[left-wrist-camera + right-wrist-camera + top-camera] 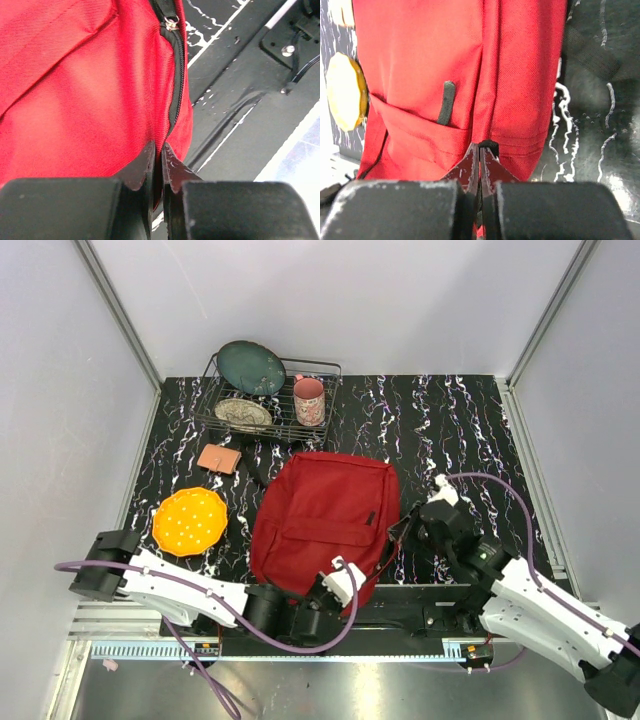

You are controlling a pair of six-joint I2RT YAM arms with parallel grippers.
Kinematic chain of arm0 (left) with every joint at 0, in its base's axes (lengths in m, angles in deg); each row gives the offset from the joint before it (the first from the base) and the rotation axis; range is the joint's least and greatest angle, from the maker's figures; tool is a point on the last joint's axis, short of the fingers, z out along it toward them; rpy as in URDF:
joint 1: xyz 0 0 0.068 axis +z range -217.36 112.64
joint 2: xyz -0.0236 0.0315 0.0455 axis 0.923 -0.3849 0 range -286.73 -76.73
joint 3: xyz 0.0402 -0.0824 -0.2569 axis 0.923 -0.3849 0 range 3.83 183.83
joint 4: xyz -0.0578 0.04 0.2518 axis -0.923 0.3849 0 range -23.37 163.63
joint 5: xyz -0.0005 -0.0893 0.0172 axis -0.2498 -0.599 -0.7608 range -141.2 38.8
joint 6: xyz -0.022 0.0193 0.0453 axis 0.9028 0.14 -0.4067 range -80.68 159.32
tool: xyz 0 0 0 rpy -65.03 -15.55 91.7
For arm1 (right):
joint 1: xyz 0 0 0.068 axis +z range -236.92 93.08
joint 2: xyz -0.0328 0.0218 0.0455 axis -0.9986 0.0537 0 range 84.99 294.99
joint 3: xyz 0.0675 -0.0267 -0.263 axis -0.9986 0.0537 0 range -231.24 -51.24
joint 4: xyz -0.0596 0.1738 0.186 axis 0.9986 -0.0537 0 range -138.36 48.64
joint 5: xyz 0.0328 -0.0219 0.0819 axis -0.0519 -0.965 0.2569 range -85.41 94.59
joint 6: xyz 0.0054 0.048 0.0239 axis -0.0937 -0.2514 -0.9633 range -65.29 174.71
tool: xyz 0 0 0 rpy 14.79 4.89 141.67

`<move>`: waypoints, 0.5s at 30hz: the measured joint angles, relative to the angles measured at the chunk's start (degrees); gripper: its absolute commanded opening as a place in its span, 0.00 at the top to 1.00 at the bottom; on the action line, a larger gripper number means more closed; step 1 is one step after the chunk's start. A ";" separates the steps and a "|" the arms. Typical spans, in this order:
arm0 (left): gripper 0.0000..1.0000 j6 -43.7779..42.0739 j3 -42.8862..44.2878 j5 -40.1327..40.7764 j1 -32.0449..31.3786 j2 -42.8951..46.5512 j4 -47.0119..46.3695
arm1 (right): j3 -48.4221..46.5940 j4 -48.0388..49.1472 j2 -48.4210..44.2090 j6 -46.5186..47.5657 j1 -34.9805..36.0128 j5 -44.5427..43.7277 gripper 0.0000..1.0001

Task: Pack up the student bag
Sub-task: Zip the student bag at the center of the board.

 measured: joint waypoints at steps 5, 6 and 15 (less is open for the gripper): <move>1.00 0.61 0.66 2.51 -0.52 3.96 6.36 | -1.99 0.66 3.41 2.21 -0.13 7.04 1.00; 1.00 0.70 0.79 2.80 -0.52 4.28 6.97 | -1.99 0.57 2.51 2.10 -0.15 7.43 1.00; 1.00 0.68 1.05 2.67 -0.55 3.61 8.39 | -4.17 -3.87 -2.14 -0.63 -0.35 9.57 0.36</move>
